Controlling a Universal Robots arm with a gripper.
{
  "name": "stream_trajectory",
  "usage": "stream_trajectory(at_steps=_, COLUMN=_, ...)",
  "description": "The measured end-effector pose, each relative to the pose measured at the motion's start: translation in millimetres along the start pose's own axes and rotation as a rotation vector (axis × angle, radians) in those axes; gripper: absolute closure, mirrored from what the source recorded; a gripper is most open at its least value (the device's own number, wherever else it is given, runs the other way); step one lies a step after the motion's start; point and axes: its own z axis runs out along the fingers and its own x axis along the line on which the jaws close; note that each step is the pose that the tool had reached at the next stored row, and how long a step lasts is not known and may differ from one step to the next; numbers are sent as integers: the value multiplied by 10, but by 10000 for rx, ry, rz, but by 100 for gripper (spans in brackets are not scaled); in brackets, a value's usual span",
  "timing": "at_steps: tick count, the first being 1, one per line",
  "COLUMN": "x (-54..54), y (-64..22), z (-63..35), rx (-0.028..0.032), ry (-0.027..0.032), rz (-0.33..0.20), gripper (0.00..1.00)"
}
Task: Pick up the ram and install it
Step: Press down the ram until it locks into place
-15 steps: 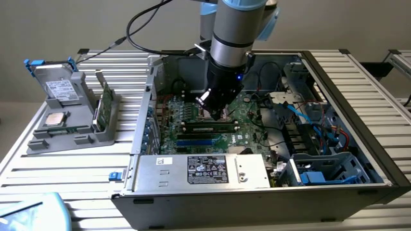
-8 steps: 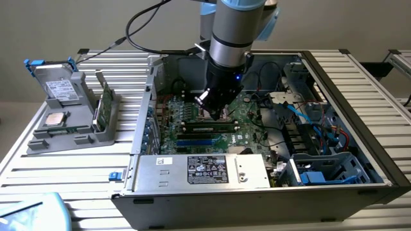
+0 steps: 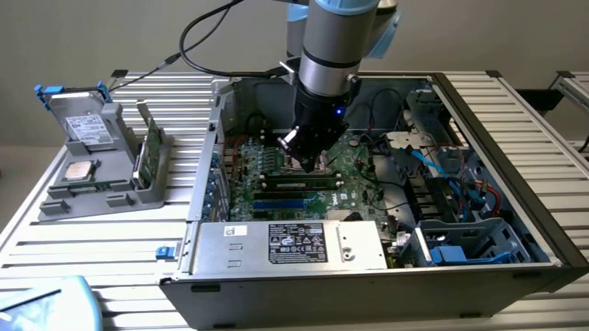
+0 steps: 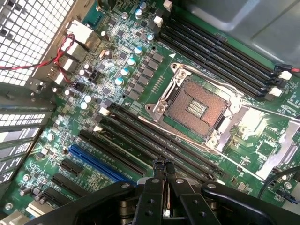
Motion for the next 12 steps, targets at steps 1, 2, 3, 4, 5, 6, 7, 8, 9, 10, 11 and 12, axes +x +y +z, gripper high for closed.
stream_trajectory(at_steps=1, x=2, y=1, z=0, rx=1, ry=-2, rz=56, gripper=89)
stream_trajectory(at_steps=2, x=3, y=2, z=0, rx=2, ry=-4, rz=111, gripper=89)
stream_trajectory(at_steps=3, x=4, y=2, z=0, rx=3, ry=-6, rz=166, gripper=89)
stream_trajectory(at_steps=4, x=6, y=3, z=0, rx=4, ry=-9, rz=224, gripper=89)
stream_trajectory(at_steps=5, x=7, y=4, z=0, rx=4, ry=-12, rz=285, gripper=89)
stream_trajectory(at_steps=6, x=8, y=5, z=1, rx=5, ry=-15, rz=345, gripper=89)
stream_trajectory(at_steps=7, x=9, y=5, z=1, rx=7, ry=-17, rz=407, gripper=89)
stream_trajectory(at_steps=8, x=10, y=6, z=1, rx=11, ry=-18, rz=468, gripper=89)
stream_trajectory(at_steps=9, x=12, y=6, z=0, rx=17, ry=-17, rz=530, gripper=89)
stream_trajectory(at_steps=10, x=13, y=6, z=0, rx=23, ry=-17, rz=594, gripper=89)
stream_trajectory(at_steps=11, x=13, y=7, z=1, rx=28, ry=-19, rz=659, gripper=89)
stream_trajectory(at_steps=12, x=14, y=8, z=1, rx=33, ry=-19, rz=724, gripper=89)
